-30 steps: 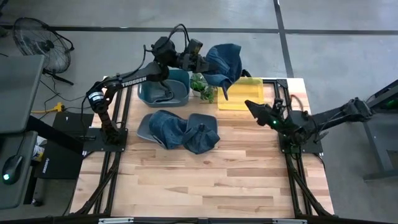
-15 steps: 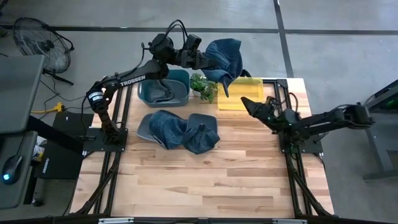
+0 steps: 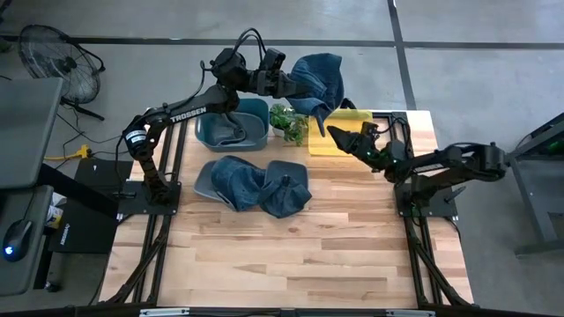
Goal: Pick & Place hat
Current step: Put the right blue cap into the yellow bin
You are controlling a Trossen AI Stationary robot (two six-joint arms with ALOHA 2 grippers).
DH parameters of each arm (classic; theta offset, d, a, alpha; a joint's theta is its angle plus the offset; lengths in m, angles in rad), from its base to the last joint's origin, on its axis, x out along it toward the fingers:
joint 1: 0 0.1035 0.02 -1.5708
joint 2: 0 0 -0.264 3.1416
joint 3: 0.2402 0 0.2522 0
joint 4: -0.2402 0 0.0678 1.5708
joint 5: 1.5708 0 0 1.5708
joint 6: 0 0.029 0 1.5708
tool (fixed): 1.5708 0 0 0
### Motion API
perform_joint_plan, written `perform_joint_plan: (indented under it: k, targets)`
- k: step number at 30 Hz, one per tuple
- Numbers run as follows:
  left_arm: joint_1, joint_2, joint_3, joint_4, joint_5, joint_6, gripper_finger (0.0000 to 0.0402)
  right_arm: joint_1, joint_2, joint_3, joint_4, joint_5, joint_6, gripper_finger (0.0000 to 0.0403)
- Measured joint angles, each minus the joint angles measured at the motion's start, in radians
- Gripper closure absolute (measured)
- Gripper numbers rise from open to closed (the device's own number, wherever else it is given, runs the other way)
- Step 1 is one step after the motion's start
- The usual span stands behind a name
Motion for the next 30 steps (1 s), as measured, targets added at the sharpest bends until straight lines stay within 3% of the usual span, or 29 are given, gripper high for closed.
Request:
perform_joint_plan:
  k: [6,10,30]
  targets:
    - [0.0,0.0,0.0,0.0,0.0,-0.001,0.0401,-0.048,0.088,0.046,0.07,-0.096,0.008,0.0158]
    - [0.0,0.0,0.0,0.0,-0.002,-0.001,0.0401,-0.057,0.132,0.073,0.113,-0.107,-0.006,0.0144]
    - [0.0,0.0,0.0,-0.001,0.0,-0.001,0.0401,-0.101,0.149,0.24,0.115,-0.255,-0.029,0.0141]
